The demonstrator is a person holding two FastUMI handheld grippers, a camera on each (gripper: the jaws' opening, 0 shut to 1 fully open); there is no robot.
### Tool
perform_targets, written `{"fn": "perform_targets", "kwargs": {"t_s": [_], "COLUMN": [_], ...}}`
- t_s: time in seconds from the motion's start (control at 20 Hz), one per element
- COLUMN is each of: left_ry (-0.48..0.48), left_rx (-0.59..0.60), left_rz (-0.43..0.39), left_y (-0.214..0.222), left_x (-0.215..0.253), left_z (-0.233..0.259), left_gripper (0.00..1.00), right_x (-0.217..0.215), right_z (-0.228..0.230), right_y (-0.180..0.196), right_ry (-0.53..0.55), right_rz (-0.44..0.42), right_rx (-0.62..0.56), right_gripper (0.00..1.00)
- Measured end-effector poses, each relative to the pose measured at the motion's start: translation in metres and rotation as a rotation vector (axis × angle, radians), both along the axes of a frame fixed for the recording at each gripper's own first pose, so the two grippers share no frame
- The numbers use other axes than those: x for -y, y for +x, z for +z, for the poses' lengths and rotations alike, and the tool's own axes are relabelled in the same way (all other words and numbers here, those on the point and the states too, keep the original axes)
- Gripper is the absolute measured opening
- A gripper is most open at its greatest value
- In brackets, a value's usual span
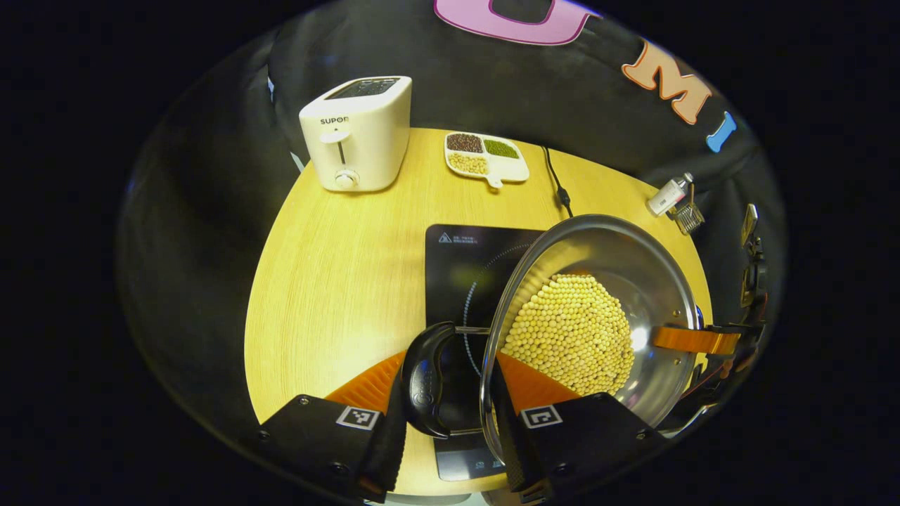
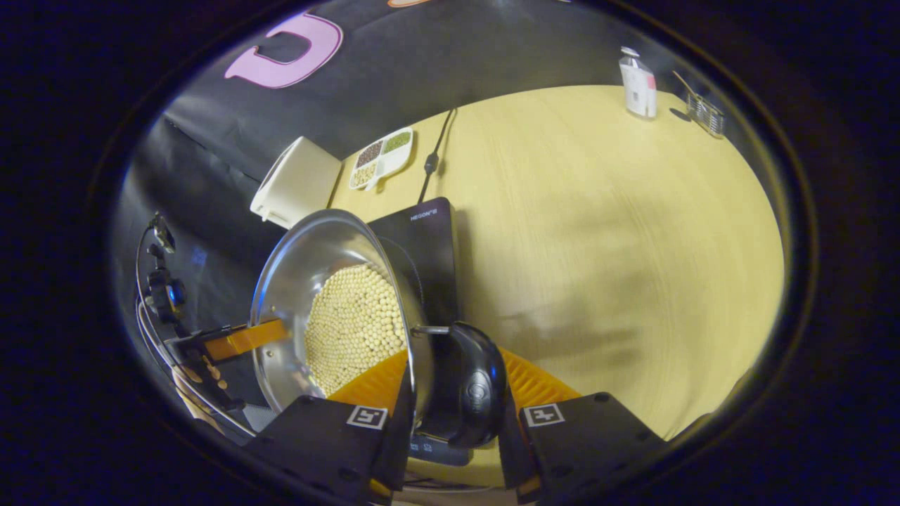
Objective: First push the handle of the pot to place it horizontally, then grasp the pot with both hands and set it on the induction cooktop.
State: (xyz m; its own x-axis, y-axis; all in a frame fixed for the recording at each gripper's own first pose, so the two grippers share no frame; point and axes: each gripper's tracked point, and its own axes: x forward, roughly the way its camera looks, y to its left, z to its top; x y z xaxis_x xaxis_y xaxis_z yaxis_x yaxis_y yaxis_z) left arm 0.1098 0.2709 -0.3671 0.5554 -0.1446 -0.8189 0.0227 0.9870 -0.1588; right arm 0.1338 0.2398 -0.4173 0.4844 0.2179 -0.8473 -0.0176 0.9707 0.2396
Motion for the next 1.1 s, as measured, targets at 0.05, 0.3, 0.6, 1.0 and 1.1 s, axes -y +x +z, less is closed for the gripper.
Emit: {"fn": "perform_targets", "kwargs": {"t_s": [0.05,0.3,0.6,1.0,1.1], "left_ry": [0.006,0.012,0.012,-0.006,-0.004], "left_rx": [0.010,0.025,0.040,0.049,0.047], "left_rz": [-0.006,-0.002,0.000,0.000,0.011], "left_y": [0.003,0.018,0.019,0.017,0.016], "left_x": [-0.002,-0.005,-0.008,-0.008,-0.008], "left_z": [0.000,-0.009,-0.009,-0.009,-0.009], "left_gripper": [0.58,0.59,0.60,0.62,0.62], "right_x": [-0.002,-0.005,-0.009,-0.007,-0.007], "right_z": [-0.002,-0.012,-0.010,-0.008,-0.009], "right_y": [0.003,0.020,0.032,0.032,0.033], "right_ry": [0.003,0.023,0.053,0.058,0.054], "right_rz": [-0.002,-0.015,-0.008,0.000,0.000], "right_rx": [0.001,0.005,0.031,0.048,0.054], "right_gripper": [0.55,0.55,0.55,0.51,0.52]}}
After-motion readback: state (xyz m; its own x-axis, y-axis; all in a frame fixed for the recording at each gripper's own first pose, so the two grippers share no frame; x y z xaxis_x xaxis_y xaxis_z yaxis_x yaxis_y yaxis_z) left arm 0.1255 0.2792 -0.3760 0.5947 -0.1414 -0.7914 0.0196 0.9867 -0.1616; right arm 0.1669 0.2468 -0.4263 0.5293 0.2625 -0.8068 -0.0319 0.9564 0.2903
